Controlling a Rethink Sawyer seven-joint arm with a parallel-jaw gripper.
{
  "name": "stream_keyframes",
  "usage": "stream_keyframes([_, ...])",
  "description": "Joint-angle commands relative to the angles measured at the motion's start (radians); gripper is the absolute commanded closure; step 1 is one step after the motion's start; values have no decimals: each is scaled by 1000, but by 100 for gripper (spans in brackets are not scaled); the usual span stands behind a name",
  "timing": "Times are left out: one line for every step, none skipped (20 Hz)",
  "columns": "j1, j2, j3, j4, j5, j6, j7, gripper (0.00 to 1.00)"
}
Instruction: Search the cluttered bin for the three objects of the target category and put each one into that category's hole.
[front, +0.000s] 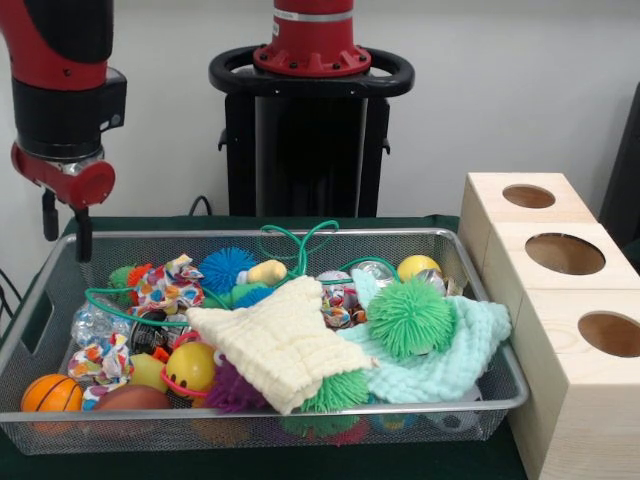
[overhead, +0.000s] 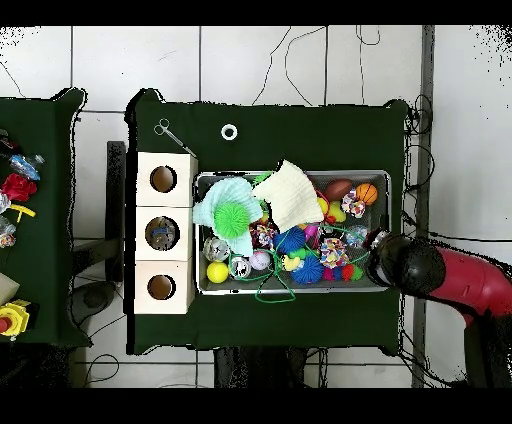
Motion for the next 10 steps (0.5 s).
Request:
stream_keyframes([-11,42,125,-6,-28,-59,-127,0])
stream_keyframes([-9,47,119,-13,-23,-66,-102,0])
stream_keyframes([-10,50,119,-16,-13,-65,-88,0])
stream_keyframes([-11,53,119,-19,-4,-63,-75,0])
stream_keyframes([-11,54,120,-23,2,-61,-69,0])
stream_keyframes([-8,55,116,-24,7,-65,-55,0])
stream_keyframes([-7,57,114,-28,15,-66,-41,0])
stream_keyframes([-8,60,115,-28,24,-74,-25,0])
stream_keyframes([-5,61,112,-33,27,-75,-17,0])
stream_keyframes([-2,64,106,-38,28,-81,-7,0])
